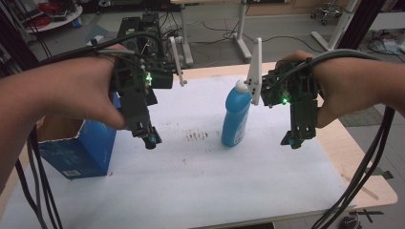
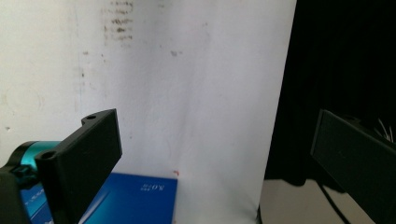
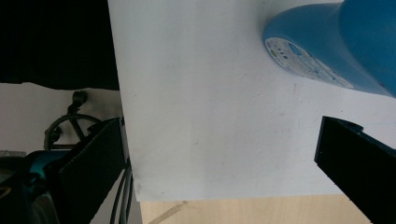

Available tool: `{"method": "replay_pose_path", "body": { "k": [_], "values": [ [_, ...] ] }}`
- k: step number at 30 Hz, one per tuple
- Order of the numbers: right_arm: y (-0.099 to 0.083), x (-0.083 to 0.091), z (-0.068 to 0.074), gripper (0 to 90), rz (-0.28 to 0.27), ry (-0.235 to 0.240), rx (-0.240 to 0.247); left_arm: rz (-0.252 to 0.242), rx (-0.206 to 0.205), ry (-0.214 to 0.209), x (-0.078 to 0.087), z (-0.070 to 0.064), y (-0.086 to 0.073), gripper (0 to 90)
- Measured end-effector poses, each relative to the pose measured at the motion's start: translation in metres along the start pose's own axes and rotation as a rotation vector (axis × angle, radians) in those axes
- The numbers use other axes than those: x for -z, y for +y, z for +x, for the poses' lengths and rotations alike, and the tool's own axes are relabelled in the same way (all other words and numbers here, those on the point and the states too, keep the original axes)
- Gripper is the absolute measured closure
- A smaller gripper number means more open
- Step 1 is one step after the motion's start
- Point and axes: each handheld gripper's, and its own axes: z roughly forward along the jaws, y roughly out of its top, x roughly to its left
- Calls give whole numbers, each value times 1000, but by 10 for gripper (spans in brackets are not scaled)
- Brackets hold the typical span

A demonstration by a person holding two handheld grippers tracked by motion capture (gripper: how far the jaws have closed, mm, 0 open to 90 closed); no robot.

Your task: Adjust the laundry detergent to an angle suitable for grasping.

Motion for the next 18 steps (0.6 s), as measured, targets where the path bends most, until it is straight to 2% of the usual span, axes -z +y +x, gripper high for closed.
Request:
{"method": "replay_pose_path", "body": {
  "k": [1,3,4,5,9,10,11,16,18],
  "values": [
    [-2,0,1,13,-4,-3,-1,-33,23,16,-1,-1,3,17],
    [-7,1,3,13,-11,-8,6,-74,55,22,-2,-2,6,17],
    [-10,1,6,13,-12,-6,6,-106,92,23,-4,-1,9,17],
    [-12,1,7,13,-11,-6,5,-106,92,23,-4,-1,9,17],
    [-16,0,10,13,-11,-8,5,-138,138,26,-11,-1,16,17],
    [-20,0,12,13,-13,-6,4,-156,162,18,-15,1,20,17],
    [-22,0,12,13,-19,-5,6,-156,162,18,-15,1,20,17],
    [-33,-1,15,13,-29,-4,-18,-236,233,9,-22,6,30,17],
    [-36,-1,16,13,-34,-4,-18,-252,252,6,-25,8,34,16]
  ]
}}
